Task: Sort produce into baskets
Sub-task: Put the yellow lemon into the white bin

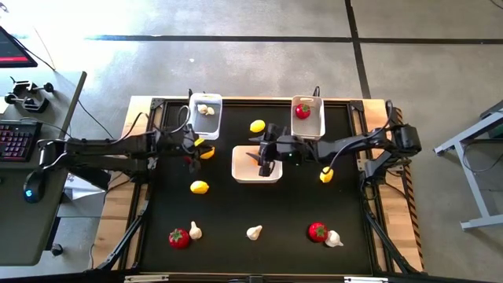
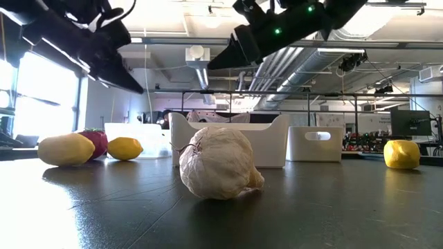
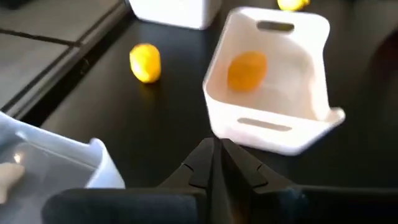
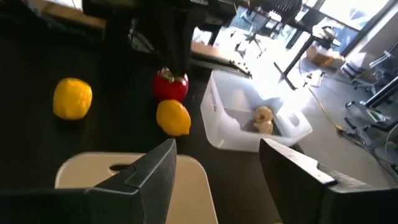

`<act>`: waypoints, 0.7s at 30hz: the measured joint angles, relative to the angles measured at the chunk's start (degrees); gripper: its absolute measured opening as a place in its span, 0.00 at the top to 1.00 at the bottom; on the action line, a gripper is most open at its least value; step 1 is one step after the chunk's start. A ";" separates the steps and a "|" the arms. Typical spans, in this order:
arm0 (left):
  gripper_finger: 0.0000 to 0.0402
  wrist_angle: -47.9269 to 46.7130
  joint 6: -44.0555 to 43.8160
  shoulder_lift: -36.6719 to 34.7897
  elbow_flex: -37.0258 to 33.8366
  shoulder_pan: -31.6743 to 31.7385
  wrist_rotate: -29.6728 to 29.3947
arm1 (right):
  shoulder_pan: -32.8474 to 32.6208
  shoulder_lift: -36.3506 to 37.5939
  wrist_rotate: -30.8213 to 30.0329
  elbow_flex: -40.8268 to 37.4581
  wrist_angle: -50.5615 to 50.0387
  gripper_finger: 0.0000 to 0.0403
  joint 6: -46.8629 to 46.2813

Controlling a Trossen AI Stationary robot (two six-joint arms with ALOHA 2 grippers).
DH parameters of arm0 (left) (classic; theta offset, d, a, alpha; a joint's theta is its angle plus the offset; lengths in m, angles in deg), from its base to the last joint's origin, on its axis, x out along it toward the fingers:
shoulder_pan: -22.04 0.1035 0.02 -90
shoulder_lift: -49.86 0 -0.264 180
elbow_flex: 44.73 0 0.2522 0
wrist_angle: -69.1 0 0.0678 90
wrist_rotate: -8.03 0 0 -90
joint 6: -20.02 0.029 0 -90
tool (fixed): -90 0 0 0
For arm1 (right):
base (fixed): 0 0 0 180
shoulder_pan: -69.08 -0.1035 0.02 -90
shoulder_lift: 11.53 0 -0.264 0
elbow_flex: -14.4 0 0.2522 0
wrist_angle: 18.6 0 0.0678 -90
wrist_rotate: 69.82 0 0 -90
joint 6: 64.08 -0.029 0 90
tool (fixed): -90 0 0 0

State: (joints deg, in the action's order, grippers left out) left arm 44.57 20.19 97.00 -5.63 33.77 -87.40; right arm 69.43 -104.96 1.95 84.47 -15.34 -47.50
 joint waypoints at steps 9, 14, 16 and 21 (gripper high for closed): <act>0.75 -12.97 -2.54 5.04 5.94 -3.25 -3.44 | -0.40 0.00 -0.80 1.48 -6.78 0.45 -1.09; 0.65 -19.12 -3.55 10.01 9.22 -3.28 -4.59 | -0.39 0.04 -0.80 1.48 -9.18 0.45 -1.09; 0.61 -20.24 -4.09 12.49 9.88 -3.28 -4.58 | -0.39 0.04 -0.79 1.48 -9.43 0.45 -1.09; 0.52 -21.53 -4.14 19.09 11.59 -3.28 -7.35 | -0.39 0.09 -0.78 1.48 -9.68 0.45 -1.09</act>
State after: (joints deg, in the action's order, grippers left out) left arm 23.04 16.05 116.10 5.96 30.49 -94.76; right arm 69.05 -104.87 1.17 85.96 -25.02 -48.59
